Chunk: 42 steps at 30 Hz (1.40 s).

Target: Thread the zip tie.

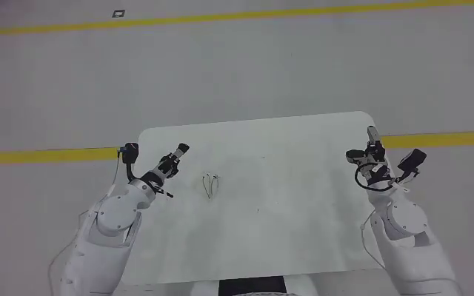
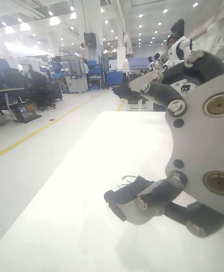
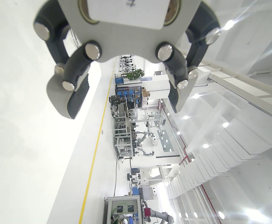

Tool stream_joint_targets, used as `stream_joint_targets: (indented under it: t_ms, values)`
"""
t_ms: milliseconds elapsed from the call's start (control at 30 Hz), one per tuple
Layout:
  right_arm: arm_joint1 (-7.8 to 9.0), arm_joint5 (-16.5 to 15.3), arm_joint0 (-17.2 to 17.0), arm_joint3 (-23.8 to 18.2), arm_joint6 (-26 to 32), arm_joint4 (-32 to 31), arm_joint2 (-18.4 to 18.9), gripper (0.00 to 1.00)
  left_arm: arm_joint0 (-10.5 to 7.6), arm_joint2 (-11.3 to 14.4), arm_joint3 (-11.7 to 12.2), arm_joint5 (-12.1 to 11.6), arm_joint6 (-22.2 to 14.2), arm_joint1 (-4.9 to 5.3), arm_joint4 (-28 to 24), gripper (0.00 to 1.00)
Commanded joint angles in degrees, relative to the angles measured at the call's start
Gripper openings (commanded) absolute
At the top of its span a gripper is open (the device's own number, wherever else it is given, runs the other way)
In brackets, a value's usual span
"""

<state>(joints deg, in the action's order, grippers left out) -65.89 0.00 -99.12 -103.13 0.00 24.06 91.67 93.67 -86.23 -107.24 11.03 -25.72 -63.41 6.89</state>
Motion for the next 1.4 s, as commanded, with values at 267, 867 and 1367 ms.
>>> stream_joint_targets:
  t_ms: [267, 867, 1367]
  values:
    - [0.0, 0.0, 0.0, 0.0, 0.0, 0.0, 0.0, 1.0, 0.0, 0.0, 0.0, 0.0, -0.04, 0.0, 0.0, 1.0]
    - [0.0, 0.0, 0.0, 0.0, 0.0, 0.0, 0.0, 1.0, -0.13, 0.12, -0.3, 0.12, -0.08, 0.05, 1.08, 1.0]
    - [0.0, 0.0, 0.0, 0.0, 0.0, 0.0, 0.0, 1.0, -4.25, 4.92, -4.29, 8.46, -14.81, 0.95, 22.76, 1.0]
